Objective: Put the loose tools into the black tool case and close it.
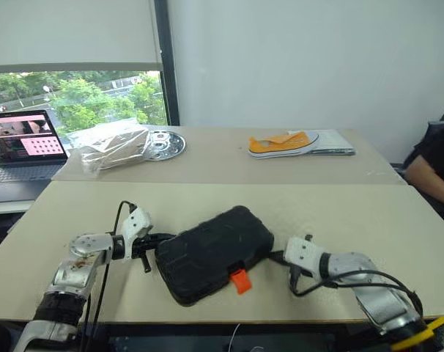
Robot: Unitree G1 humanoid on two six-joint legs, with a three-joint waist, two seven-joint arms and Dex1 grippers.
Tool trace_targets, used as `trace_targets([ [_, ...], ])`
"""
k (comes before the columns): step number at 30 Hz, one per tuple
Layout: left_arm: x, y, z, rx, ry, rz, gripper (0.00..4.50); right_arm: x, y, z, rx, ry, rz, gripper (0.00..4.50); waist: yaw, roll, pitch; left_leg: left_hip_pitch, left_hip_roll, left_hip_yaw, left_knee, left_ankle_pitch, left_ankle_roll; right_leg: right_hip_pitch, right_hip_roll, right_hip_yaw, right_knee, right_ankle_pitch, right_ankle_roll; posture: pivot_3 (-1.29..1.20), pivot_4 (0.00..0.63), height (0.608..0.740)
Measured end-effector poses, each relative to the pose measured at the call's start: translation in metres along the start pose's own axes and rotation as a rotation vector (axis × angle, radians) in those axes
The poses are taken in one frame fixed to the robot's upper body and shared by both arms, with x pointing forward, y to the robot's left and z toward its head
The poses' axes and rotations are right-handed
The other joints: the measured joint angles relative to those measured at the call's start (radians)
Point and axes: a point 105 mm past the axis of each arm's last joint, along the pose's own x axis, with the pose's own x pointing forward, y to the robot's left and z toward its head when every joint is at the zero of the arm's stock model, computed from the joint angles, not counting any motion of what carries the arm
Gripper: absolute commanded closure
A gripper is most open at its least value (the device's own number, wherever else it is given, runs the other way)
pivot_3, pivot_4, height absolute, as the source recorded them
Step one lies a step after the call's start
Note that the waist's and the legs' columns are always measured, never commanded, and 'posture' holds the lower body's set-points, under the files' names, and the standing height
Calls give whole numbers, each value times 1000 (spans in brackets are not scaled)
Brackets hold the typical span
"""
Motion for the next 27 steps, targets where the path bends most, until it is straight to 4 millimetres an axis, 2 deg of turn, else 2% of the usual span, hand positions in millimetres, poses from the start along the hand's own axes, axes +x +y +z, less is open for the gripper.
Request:
trace_targets([
  [5,-4,-6,4,-63,-40,21,4500,2,-8,-3,-4,-12,-23,4490,8,0,0,-2,0,1,0,0,0,-3,0,0,0,0,0,0,150,740],
  [7,-3,-3,19,-57,-94,29,4500,-8,-5,-7,16,-10,-10,4490,20,1,1,-5,-1,1,0,0,0,-5,0,-1,0,-1,1,0,150,740],
  [10,-3,6,46,-9,-160,29,4500,-29,8,-11,55,16,40,4490,35,1,1,-7,-1,1,0,0,0,-6,0,-2,-1,-1,2,0,150,740],
  [11,-2,8,57,10,-183,19,4500,-35,17,-9,78,16,73,4490,34,1,0,-8,-2,0,0,0,0,-7,0,-3,-1,-2,3,0,150,740],
  [14,8,1,73,60,-195,-59,4500,-42,42,0,141,5,147,4490,29,2,0,-9,-2,0,0,0,0,-7,1,-2,-1,-2,3,0,150,740],
  [18,25,-12,74,79,-172,-145,4500,-43,61,10,158,0,189,4490,21,1,0,-8,-2,-1,0,0,0,-7,2,0,0,-2,3,0,150,740],
  [21,37,-22,70,130,-126,-205,4500,-37,70,19,180,-19,202,4490,18,1,0,-8,-2,-1,1,0,-1,-7,4,2,0,-2,3,0,150,740],
  [27,49,-29,66,204,-89,-241,4500,-25,72,29,170,-26,224,4490,15,2,0,-8,-1,-1,6,1,-1,-6,5,3,1,-2,2,0,150,740],
])
